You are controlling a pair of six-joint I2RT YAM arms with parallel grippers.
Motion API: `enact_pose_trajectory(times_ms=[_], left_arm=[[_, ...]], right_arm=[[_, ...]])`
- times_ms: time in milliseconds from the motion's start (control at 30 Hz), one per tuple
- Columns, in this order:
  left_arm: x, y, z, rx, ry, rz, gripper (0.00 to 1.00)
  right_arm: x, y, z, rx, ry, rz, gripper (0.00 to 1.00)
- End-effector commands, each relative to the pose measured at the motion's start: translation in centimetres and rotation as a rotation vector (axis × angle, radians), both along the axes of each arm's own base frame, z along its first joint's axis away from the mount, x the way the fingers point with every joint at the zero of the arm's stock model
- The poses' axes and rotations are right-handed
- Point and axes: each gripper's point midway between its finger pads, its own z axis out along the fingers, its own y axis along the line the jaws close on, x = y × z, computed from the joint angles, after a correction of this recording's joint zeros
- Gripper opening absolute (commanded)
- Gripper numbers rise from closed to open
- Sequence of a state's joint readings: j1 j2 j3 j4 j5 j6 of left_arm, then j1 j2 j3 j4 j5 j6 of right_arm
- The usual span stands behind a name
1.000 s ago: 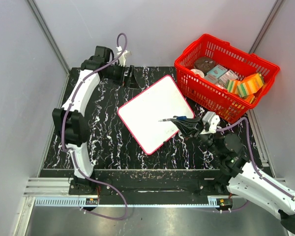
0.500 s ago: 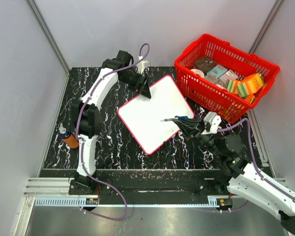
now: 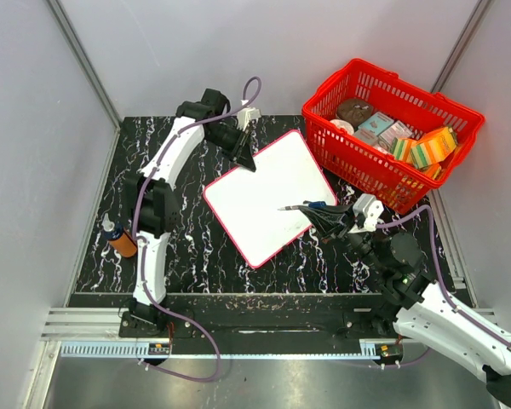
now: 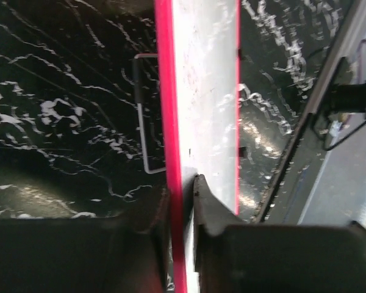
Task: Write a sentence on the whiteboard
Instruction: Adjust the whiteboard at the center of the board.
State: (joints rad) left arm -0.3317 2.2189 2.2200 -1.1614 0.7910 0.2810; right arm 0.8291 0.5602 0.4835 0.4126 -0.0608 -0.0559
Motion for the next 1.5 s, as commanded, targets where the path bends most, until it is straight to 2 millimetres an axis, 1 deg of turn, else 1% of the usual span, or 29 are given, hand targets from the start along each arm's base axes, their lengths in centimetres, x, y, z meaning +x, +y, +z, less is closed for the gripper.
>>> enact_pose_trajectory(times_ms=[0, 200, 300, 333, 367, 400, 433, 467, 600, 667, 700, 967, 1067, 1233, 1333, 1467], left_arm=[[0.6, 0.0, -0.2, 0.035, -0.114, -0.078, 0.0], [0.5, 0.2, -1.3, 0.068, -0.12, -0.1, 0.0], [0.5, -0.2, -1.9, 0.086, -0.114, -0.103, 0.0], [0.4, -0.6, -1.9, 0.086, -0.116, -0.11, 0.0], [0.6, -0.9, -1.6, 0.082, -0.125, -0.108, 0.0], [0.7, -1.2, -1.8, 0.079, -0.11, -0.1, 0.0], [0.8, -1.5, -1.5, 0.072, -0.111, -0.096, 0.0], [1.3, -1.9, -0.9, 0.06, -0.135, -0.089, 0.0], [1.1, -3.3, 0.0, 0.076, -0.195, -0.115, 0.0], [1.0, -3.6, -0.2, 0.095, -0.21, -0.129, 0.0], [0.6, -4.1, -0.4, 0.101, -0.216, -0.147, 0.0], [-1.8, -5.8, -3.0, 0.155, -0.184, -0.258, 0.0], [-2.5, -6.6, -3.4, 0.152, -0.183, -0.292, 0.0], [-3.8, -8.1, -3.6, 0.158, -0.218, -0.364, 0.0], [-4.0, -8.6, -3.3, 0.166, -0.249, -0.383, 0.0], [-3.8, -9.5, -2.7, 0.157, -0.306, -0.4, 0.0]], right_arm=[[0.1, -0.6, 0.5, 0.015, -0.019, -0.031, 0.0], [0.0, -0.6, 0.6, 0.015, -0.017, -0.026, 0.0], [-0.1, -0.7, 0.6, 0.016, -0.016, -0.026, 0.0], [-0.1, -0.6, 0.5, 0.013, -0.014, -0.023, 0.0], [-0.1, -0.6, 0.4, 0.013, -0.012, -0.024, 0.0], [-0.1, -0.6, 0.4, 0.013, -0.012, -0.024, 0.0], [-0.1, -0.6, 0.5, 0.015, -0.012, -0.025, 0.0], [-0.2, -0.6, 0.6, 0.016, -0.013, -0.022, 0.0], [-0.1, -0.8, 0.3, 0.012, -0.008, -0.029, 0.0], [-0.1, -0.9, 0.5, 0.013, -0.011, -0.031, 0.0], [-0.2, -0.9, 0.5, 0.015, -0.012, -0.031, 0.0], [-0.3, -1.1, 0.6, 0.016, -0.011, -0.032, 0.0], [-0.4, -1.2, 0.5, 0.015, -0.006, -0.031, 0.0], [-0.4, -1.2, 0.4, 0.015, -0.005, -0.033, 0.0], [-0.4, -1.2, 0.3, 0.013, -0.002, -0.032, 0.0], [-0.5, -1.3, 0.3, 0.016, -0.001, -0.032, 0.0]])
